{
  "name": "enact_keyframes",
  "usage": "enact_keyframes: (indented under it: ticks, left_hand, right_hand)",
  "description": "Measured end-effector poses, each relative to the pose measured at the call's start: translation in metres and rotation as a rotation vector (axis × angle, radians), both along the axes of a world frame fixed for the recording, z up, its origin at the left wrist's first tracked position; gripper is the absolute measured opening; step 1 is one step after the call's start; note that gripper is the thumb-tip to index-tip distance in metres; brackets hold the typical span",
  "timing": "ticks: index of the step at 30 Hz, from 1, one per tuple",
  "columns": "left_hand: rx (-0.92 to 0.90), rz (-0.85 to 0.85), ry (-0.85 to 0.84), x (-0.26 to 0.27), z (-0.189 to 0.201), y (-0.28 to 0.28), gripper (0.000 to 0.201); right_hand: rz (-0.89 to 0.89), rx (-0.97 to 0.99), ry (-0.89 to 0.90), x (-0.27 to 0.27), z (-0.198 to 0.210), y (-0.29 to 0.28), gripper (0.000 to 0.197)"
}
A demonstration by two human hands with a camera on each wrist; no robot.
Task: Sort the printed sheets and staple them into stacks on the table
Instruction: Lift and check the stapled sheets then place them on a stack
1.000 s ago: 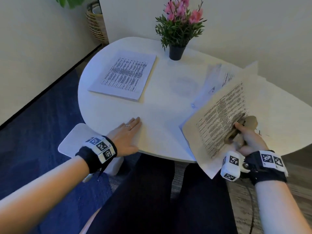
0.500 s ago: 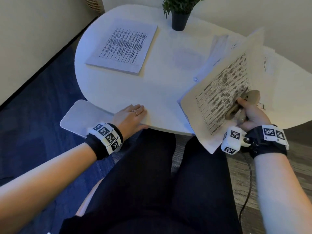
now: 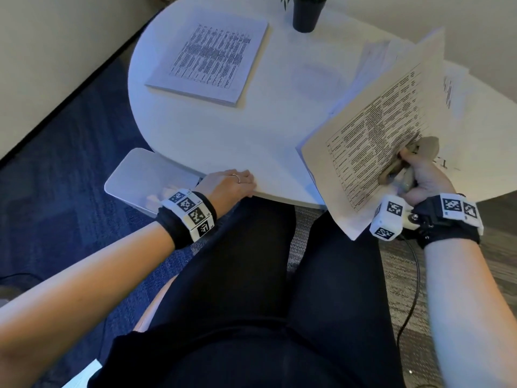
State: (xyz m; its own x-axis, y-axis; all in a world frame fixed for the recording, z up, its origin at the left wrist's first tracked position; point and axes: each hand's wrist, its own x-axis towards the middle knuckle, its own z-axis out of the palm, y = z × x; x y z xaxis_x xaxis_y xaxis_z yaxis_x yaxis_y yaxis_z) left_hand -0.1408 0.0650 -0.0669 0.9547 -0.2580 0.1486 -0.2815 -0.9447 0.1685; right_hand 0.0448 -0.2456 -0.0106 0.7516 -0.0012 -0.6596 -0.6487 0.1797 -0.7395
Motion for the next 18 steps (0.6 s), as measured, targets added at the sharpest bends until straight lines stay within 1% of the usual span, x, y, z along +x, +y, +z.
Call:
enact_keyframes:
  ticks: [1, 2, 3, 4, 5, 6, 7, 9, 10, 12, 13, 16, 18]
  left_hand:
    - [-0.019, 0.070, -0.001, 0.002, 0.008, -0.006, 0.020]
    - [0.076, 0.106, -0.004, 0.003, 0.011, -0.009, 0.024]
    - [0.136, 0.071, 0.062, 0.006, 0.011, -0.011, 0.027]
    - [0.123, 0.042, 0.146, 0.008, 0.008, -0.011, 0.030]
    - [0.069, 0.066, 0.183, 0.008, 0.006, -0.011, 0.029]
    - [0.000, 0.126, 0.202, 0.006, 0.004, -0.010, 0.027]
    - [-0.136, 0.166, 0.195, 0.001, 0.005, -0.008, 0.023]
    - [-0.338, 0.112, 0.055, -0.010, -0.002, -0.001, 0.023]
    - [-0.360, 0.105, 0.021, -0.011, -0.008, 0.002, 0.021]
    - [-0.293, 0.094, -0.062, -0.013, -0.003, 0.001, 0.011]
    - [-0.295, 0.076, -0.098, -0.013, 0.000, 0.000, 0.009]
    - [-0.301, 0.068, -0.142, -0.014, 0.002, 0.009, 0.009]
    - [-0.349, 0.078, -0.149, -0.015, -0.001, 0.014, 0.012]
  right_hand:
    - [0.010, 0.012, -0.004, 0.000, 0.000, 0.000, 0.012]
    - [0.023, 0.024, -0.007, -0.001, 0.000, -0.001, 0.012]
    - [0.030, 0.031, -0.012, -0.002, 0.001, -0.001, 0.012]
    - [0.032, 0.029, -0.015, -0.002, 0.002, -0.001, 0.012]
    - [0.032, 0.033, -0.013, -0.002, 0.002, -0.001, 0.012]
    - [0.032, 0.038, -0.010, -0.003, 0.003, -0.001, 0.012]
    - [0.032, 0.043, -0.011, -0.004, 0.004, 0.000, 0.012]
    - [0.037, 0.036, -0.008, -0.004, 0.004, 0.000, 0.013]
    - [0.038, 0.030, -0.005, -0.004, 0.004, 0.001, 0.014]
    - [0.032, 0.024, -0.002, -0.004, 0.005, 0.001, 0.014]
    - [0.031, 0.028, -0.005, -0.005, 0.005, 0.001, 0.014]
    - [-0.003, 0.008, -0.030, -0.008, 0.008, 0.004, 0.018]
    - [-0.028, -0.005, -0.043, -0.010, 0.010, 0.006, 0.019]
